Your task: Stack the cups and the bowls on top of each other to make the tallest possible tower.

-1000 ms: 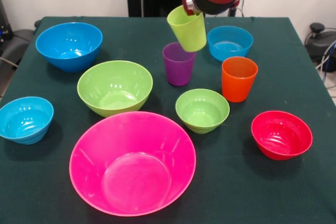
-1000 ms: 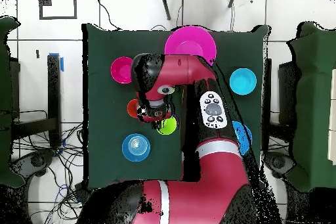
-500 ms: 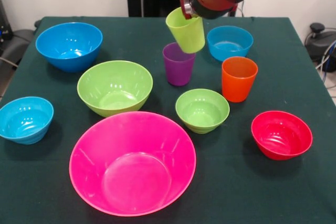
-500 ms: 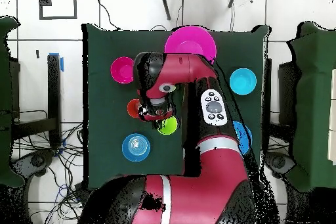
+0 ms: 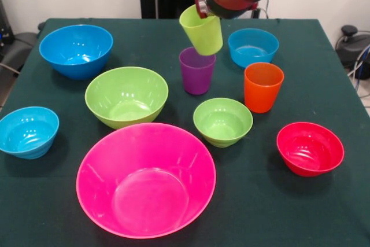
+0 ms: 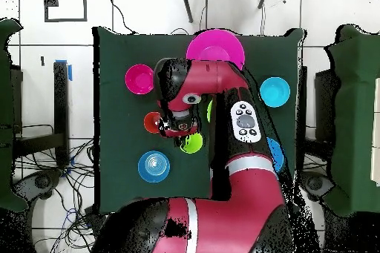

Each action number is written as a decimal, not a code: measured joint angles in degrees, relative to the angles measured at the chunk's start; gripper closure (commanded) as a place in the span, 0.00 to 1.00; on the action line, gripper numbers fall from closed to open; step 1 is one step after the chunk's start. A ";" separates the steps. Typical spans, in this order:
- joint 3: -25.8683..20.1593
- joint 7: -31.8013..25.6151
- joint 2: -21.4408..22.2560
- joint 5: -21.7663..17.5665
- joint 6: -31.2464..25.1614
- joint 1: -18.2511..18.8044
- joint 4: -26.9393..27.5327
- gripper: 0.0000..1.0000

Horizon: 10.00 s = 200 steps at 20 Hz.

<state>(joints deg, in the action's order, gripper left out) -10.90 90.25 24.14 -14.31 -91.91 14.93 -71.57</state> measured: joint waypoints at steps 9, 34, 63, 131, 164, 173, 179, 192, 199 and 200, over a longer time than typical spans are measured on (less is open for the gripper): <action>0.01 0.00 2.06 -0.11 0.00 0.28 0.00 1.00; 0.01 0.00 4.86 -0.84 0.00 0.28 -0.02 1.00; 0.02 0.00 8.89 -1.21 4.27 -0.86 -3.05 1.00; 15.81 6.76 15.71 -9.57 24.13 -15.10 -19.57 1.00; 20.42 9.82 10.47 -9.52 23.34 -19.99 -18.35 1.00; 20.26 9.82 7.03 -9.24 20.01 -20.26 -16.25 1.00; 20.24 9.82 5.57 -8.76 19.60 -21.06 -15.39 1.00; 20.23 9.82 3.63 -6.73 19.21 -22.91 -14.03 1.00; 20.23 9.82 3.24 -6.59 19.13 -22.99 -13.77 1.00; 20.23 9.82 3.23 -6.55 19.13 -22.99 -13.77 1.00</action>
<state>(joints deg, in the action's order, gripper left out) 9.32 100.07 27.37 -20.86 -72.78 -8.06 -85.34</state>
